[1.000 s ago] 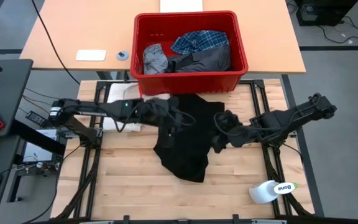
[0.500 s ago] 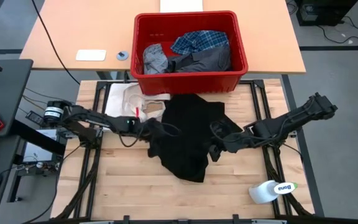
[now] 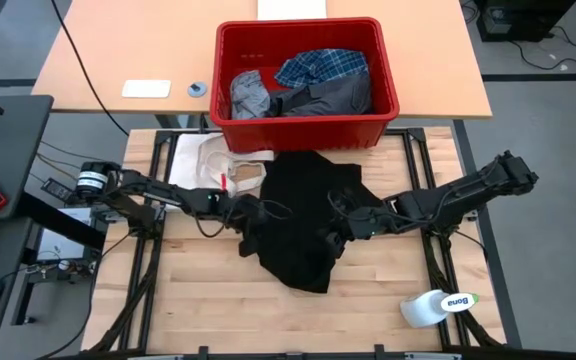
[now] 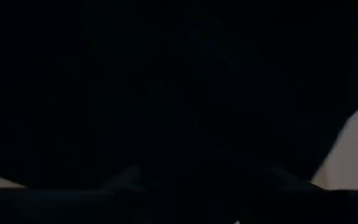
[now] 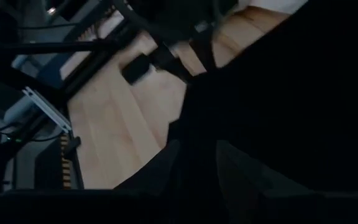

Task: Fold Laundry from Bin
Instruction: Fold the black shirt

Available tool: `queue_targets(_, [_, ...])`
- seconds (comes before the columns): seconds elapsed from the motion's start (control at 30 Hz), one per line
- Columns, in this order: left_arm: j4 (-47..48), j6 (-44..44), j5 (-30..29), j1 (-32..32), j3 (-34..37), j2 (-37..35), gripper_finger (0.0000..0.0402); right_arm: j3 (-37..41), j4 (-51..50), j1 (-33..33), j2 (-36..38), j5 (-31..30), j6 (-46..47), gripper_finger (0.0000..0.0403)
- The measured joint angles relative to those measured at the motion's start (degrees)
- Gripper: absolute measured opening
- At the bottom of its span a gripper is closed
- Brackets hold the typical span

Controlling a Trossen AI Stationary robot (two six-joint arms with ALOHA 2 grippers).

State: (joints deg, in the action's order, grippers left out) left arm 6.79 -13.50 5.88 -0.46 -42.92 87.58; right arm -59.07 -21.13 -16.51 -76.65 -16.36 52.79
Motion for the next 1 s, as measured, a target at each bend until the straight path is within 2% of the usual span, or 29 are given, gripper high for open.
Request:
queue_targets(0.13, [0.23,0.02,-0.05,-0.52,0.14,3.32,0.0168,0.0,2.1,0.28,-1.06,1.28,-0.5,0.011])
queue_targets(0.3, [0.22,-0.2,-0.03,-0.53,0.09,5.34,0.0155,-0.02,2.17,0.26,-1.13,2.61,-0.48,0.0109])
queue_targets(0.4, [0.19,0.98,-0.11,-0.51,0.09,5.59,0.012,-0.02,2.09,0.26,-1.08,2.93,-0.48,0.0109])
queue_targets(0.5, [0.34,1.9,-0.01,-0.51,0.09,5.14,0.0052,-0.02,1.87,0.26,-1.05,3.01,-0.35,0.011])
queue_targets(0.57, [0.33,0.4,1.38,-0.48,0.11,3.96,0.0015,-0.02,1.52,0.26,-1.06,3.04,-0.32,0.011])
queue_targets(0.83, [2.19,-1.78,9.15,0.04,0.11,-4.27,0.0003,-0.02,-1.57,0.89,-1.06,6.5,-0.28,0.0108])
queue_targets(1.0, [3.35,-3.38,10.93,-0.54,0.16,-10.33,0.0002,-0.02,-1.73,0.96,-1.06,6.93,-0.36,0.0108])
